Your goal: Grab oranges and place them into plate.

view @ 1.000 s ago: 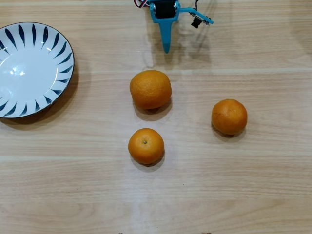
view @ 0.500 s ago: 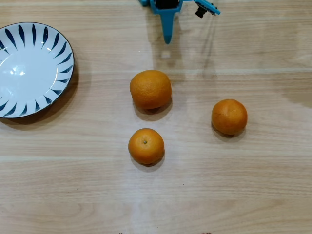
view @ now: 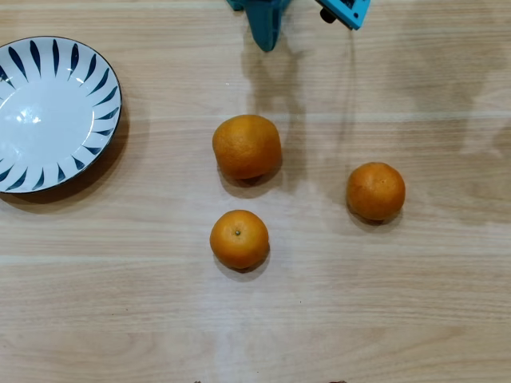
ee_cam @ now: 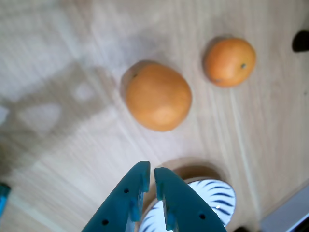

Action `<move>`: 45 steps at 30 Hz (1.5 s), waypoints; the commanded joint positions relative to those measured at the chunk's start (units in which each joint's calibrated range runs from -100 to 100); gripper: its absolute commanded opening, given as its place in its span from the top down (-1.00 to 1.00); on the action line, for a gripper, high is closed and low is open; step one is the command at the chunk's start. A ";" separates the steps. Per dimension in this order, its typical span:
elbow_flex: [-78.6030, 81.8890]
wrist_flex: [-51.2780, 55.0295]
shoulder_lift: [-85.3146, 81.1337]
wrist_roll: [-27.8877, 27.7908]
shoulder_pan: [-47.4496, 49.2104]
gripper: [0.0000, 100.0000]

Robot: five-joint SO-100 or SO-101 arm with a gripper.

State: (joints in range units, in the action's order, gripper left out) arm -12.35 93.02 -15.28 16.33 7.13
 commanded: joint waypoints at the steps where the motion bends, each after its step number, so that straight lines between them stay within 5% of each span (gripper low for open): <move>1: -12.50 1.39 5.81 6.88 -0.12 0.96; 17: -13.41 -5.31 11.30 8.66 2.46 0.95; 30: 24.35 -28.18 3.95 7.14 -1.81 0.95; 39: 29.05 -30.67 -0.95 7.40 -6.00 0.94; 45: 29.69 -30.07 -1.12 11.74 -5.12 0.43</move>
State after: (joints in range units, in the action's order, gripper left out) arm 17.49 63.39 -13.75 25.93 1.56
